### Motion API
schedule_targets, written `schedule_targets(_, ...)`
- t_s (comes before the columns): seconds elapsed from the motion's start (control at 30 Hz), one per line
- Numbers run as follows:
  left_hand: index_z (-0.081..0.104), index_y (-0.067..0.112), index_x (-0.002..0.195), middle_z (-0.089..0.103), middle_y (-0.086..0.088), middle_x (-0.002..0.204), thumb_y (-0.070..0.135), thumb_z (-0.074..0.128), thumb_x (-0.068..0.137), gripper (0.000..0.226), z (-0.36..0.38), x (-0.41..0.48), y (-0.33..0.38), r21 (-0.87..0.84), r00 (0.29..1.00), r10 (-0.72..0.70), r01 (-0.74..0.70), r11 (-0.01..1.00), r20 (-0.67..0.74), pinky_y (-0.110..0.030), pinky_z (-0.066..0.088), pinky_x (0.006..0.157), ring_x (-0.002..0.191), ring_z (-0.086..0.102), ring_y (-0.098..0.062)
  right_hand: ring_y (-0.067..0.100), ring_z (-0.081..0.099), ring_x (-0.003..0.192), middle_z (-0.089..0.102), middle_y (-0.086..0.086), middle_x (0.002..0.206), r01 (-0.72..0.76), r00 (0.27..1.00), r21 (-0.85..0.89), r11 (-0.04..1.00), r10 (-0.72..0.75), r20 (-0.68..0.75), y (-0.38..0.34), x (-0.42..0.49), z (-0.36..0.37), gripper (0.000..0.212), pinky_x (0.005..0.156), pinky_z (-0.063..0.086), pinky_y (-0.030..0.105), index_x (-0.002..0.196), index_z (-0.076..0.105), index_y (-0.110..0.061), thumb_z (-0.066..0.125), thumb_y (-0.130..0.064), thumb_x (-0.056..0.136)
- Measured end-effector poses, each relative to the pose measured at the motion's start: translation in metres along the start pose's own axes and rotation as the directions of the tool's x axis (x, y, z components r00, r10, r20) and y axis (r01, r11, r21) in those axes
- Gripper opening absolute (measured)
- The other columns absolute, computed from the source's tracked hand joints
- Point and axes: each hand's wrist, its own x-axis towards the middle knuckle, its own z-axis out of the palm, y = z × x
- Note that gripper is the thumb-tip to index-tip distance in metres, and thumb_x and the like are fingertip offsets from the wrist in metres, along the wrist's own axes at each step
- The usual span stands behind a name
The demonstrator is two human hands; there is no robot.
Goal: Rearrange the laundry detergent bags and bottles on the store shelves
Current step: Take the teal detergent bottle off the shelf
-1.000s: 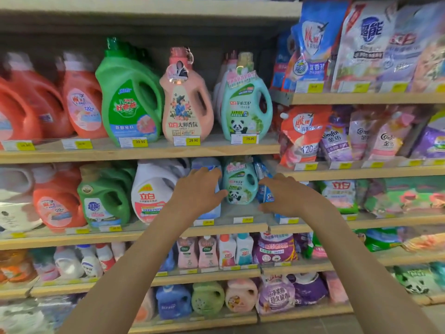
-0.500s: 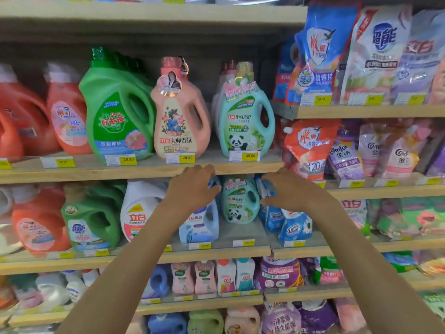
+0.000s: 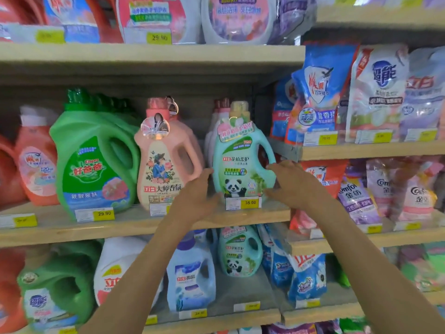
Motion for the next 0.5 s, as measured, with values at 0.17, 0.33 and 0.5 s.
schedule_targets(0.17, 0.037, 0.017, 0.142, 0.055, 0.004, 0.105, 0.019, 0.066, 0.095, 0.056, 0.022, 0.04, -0.015, -0.107, 0.993, -0.011, -0.002, 0.994, -0.118, -0.023, 0.039, 0.074, 0.095, 0.054, -0.013, 0.036, 0.043, 0.127, 0.041, 0.014, 0.136, 0.007, 0.996, 0.056, 0.998, -0.001, -0.092, 0.008, 0.036, 0.002, 0.072, 0.096, 0.044, 0.045, 0.147, 0.034, -0.019, 0.068, -0.042, 0.088)
schedule_targets(0.33, 0.023, 0.018, 0.152, 0.05, -0.002, 0.145, 0.032, 0.072, 0.087, 0.082, 0.049, 0.065, -0.042, -0.218, 0.995, -0.018, -0.004, 0.976, -0.099, -0.046, 0.044, 0.11, 0.13, 0.051, -0.015, 0.038, 0.04, 0.134, 0.034, 0.014, 0.146, 0.076, 0.978, 0.184, 0.98, -0.038, -0.205, 0.016, 0.071, 0.005, 0.093, 0.102, 0.043, 0.051, 0.154, 0.019, -0.025, 0.074, -0.043, 0.082)
schedule_targets(0.5, 0.013, 0.03, 0.153, 0.02, -0.002, 0.162, 0.069, 0.067, 0.073, 0.104, 0.068, 0.087, -0.056, -0.141, 0.98, 0.019, -0.048, 0.989, -0.196, -0.045, 0.036, 0.118, 0.146, 0.033, -0.018, 0.038, 0.039, 0.135, 0.031, 0.016, 0.149, 0.111, 0.977, 0.321, 0.941, -0.044, -0.208, 0.022, 0.098, 0.013, 0.108, 0.104, 0.039, 0.047, 0.157, 0.006, -0.025, 0.077, -0.049, 0.079)
